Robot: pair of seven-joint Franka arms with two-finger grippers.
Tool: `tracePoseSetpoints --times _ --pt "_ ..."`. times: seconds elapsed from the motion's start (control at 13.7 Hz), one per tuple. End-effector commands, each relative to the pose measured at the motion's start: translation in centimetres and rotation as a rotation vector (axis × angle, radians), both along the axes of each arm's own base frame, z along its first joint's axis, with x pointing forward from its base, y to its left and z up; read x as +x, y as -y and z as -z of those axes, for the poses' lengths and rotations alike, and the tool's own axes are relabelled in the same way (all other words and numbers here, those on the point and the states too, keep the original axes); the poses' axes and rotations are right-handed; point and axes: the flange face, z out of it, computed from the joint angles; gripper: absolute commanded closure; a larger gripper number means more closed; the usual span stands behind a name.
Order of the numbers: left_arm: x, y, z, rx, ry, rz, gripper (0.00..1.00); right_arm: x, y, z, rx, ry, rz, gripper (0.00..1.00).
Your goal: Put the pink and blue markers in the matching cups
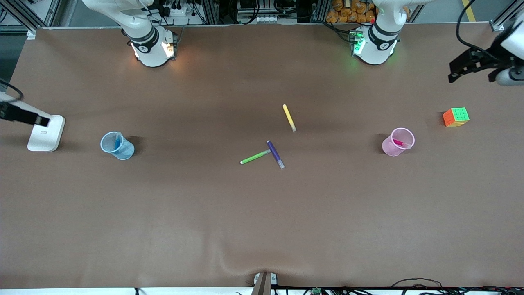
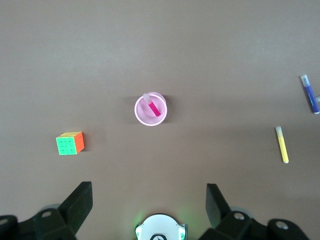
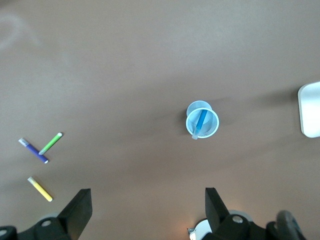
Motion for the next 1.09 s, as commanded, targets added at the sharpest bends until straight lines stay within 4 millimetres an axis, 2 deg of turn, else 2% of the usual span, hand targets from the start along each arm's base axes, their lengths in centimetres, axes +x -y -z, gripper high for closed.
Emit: tracePoseSetpoints --times 0.0,0.15,0.22,0.36,0.51,0.58,0.73,0.88,1.02 --pt "-2.1 0.1 0.4 -0.019 0.034 0.007 0.00 -1.5 -0.5 -0.4 -0.014 0.018 -0.051 0.00" --pt "-2.6 -0.2 0.2 -0.010 0.044 0.004 0.00 -3.4 -1.0 -0.1 -0.033 0.052 -0.063 0.00" --pt "-2.2 -0.6 0.5 -0.010 0.047 -0.007 0.00 -4.9 -1.4 0.2 -0.047 0.090 -0.067 0.00" --pt "-1.6 -0.2 1.1 -0.008 0.053 0.002 0.00 -7.2 -1.6 1.4 -0.048 0.120 -0.066 0.00" --pt "-1.1 -0.1 1.6 -0.009 0.050 0.004 0.00 -7.9 -1.7 1.7 -0.044 0.078 -0.096 0.00" --pt "-0.4 -0.1 2.1 -0.018 0.055 0.005 0.00 -8.0 -1.1 1.6 -0.063 0.074 -0.108 0.00" --pt "2.0 0.1 2.7 -0.031 0.074 0.011 0.00 -7.8 -0.9 0.6 -0.118 0.098 -0.168 0.00" --pt "2.2 0.0 3.2 -0.029 0.061 0.009 0.00 -7.4 -0.5 -0.6 -0.121 0.131 -0.205 0.00" --pt "2.2 -0.6 2.7 -0.013 0.067 0.014 0.00 -6.6 -0.3 -0.7 -0.126 0.137 -0.235 0.00"
